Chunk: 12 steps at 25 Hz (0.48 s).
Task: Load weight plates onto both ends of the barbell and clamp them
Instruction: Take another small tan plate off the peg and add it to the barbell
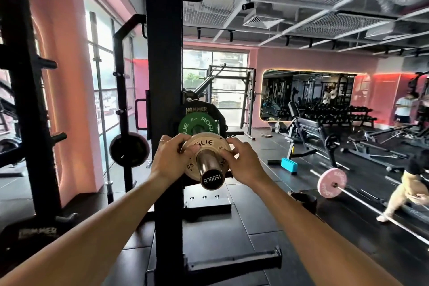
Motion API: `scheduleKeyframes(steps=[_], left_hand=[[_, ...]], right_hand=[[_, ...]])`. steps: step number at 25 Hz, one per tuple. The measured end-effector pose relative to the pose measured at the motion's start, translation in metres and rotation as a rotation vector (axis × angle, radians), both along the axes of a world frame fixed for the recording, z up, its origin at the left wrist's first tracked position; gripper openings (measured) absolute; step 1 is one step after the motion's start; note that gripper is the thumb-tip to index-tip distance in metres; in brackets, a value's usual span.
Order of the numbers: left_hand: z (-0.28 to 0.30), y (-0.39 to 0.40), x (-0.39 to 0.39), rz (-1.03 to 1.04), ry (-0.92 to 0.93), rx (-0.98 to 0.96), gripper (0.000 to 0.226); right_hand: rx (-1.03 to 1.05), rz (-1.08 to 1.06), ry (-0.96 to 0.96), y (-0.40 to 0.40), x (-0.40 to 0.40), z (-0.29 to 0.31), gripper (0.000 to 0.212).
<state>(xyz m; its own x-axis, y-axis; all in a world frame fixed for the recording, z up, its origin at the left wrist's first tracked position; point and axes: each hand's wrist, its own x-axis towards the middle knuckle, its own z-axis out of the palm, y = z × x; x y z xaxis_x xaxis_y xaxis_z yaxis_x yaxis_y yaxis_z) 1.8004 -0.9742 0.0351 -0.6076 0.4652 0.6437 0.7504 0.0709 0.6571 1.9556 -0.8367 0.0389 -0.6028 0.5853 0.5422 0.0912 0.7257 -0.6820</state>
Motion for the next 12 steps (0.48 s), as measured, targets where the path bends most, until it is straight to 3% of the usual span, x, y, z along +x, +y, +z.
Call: scheduleKeyframes(steps=[2,7,12], left_hand=[[0.004,0.016,-0.014,0.048,0.006,-0.025,0.021],[0.006,0.057,-0.065,0.044,-0.069,0.047,0.015],[0.012,0.106,-0.123,0.154,-0.072,0.044,0.029]], right_hand=[[-0.008,-0.015,-0.001,0.014,-0.022,-0.001,0.031],[0.019,0.003,-0.013,0.061,-0.078,0.001,0.031],[0.002,-0.036,-0.014,0.108,-0.140,0.004,0.030]])
